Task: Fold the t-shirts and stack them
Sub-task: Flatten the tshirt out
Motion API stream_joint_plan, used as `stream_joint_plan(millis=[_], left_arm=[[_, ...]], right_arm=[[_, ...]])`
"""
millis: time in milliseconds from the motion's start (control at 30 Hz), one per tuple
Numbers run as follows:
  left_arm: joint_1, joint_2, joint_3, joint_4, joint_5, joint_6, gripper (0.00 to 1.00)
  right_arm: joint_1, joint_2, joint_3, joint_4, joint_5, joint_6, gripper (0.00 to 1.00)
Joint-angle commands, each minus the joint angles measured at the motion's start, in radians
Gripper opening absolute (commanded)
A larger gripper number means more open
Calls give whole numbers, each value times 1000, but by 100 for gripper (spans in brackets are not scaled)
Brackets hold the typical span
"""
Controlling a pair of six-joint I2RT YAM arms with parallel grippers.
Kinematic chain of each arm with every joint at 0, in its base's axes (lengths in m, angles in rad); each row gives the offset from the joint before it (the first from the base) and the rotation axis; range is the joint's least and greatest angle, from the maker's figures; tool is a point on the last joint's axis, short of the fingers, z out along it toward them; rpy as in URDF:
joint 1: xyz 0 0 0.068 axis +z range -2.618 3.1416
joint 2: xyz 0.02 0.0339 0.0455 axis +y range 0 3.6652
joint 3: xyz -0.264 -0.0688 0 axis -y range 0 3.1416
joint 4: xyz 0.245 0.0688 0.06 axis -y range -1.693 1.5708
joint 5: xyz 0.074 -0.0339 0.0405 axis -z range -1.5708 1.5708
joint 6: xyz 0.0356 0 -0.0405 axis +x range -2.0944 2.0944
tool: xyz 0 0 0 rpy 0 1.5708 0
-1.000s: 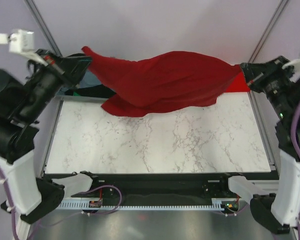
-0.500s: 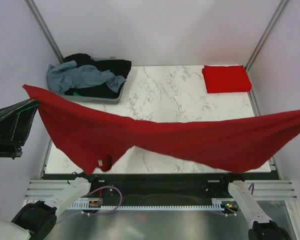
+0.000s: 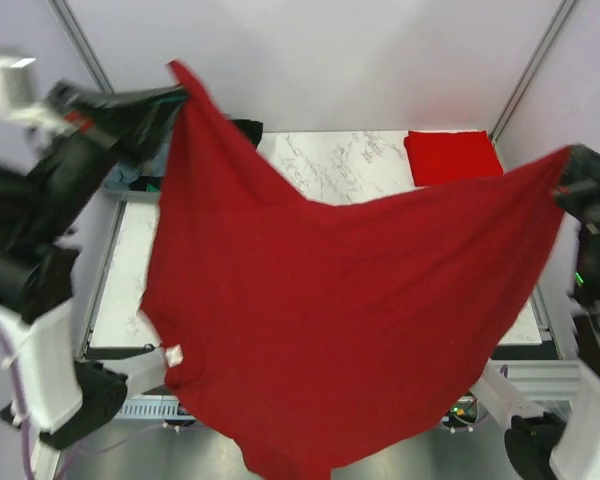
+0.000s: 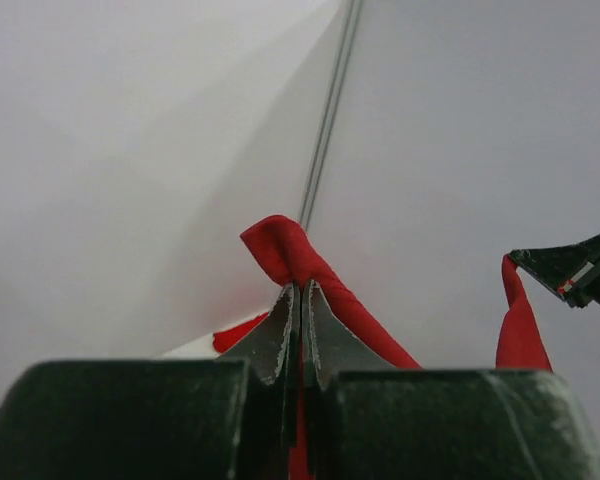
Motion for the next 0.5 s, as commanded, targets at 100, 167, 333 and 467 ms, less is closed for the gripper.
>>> stream_joint_plan(millis=[100, 167, 333, 467], left_arm=[[155, 326, -121, 216, 76, -20, 2], [194, 426, -152, 290, 176, -60, 2], [217, 890, 15, 290, 179, -101, 23], [235, 1207, 359, 97, 237, -201, 100]], right_arm=[[6, 243, -311, 212, 92, -27, 0], [-3, 336, -370, 288, 121, -35, 0], [-80, 662, -394, 486, 45, -44, 14], [-127, 850, -239, 437, -74, -26, 98]])
